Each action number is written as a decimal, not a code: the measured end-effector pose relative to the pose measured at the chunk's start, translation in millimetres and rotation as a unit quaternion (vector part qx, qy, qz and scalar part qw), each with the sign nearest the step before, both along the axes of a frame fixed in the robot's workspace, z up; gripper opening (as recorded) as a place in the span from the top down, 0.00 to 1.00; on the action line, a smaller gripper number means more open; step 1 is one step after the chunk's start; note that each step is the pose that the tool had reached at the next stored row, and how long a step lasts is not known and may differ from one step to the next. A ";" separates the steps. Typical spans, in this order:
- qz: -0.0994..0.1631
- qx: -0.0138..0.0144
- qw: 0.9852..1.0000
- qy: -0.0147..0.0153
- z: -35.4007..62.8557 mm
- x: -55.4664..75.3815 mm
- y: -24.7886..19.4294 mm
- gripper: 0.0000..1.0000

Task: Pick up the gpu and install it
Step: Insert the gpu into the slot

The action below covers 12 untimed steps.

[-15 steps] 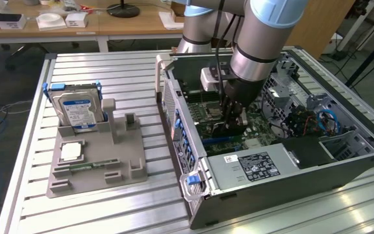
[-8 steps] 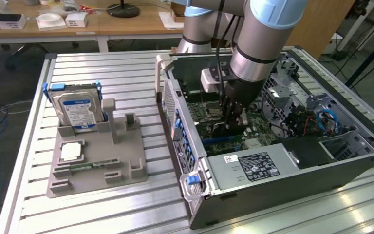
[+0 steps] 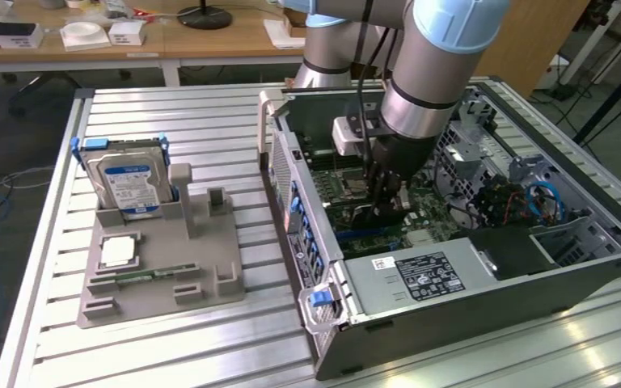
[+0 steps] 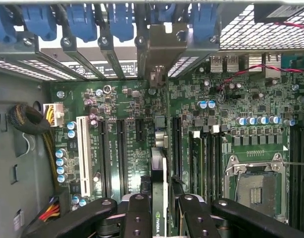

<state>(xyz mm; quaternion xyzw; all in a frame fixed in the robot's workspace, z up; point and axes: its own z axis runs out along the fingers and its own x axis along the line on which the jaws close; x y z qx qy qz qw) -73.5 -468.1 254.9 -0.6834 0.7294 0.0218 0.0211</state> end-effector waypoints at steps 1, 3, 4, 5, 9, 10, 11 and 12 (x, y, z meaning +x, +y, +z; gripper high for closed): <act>0.000 0.000 1.000 0.000 0.0 0.0 0.1 0.74; 0.000 0.000 1.000 0.000 -0.1 -0.1 0.1 0.74; 0.000 0.000 1.000 0.000 -0.1 0.0 0.1 0.74; 0.000 0.000 1.000 0.000 -0.1 0.0 0.1 0.74; 0.000 0.000 1.000 0.000 -0.1 -0.1 0.1 0.74; 0.000 0.000 1.000 0.000 -0.1 0.0 0.1 0.74; 0.000 0.000 1.000 0.001 0.0 -0.1 0.1 0.74; 0.000 0.000 1.000 0.002 0.4 -0.1 0.2 0.74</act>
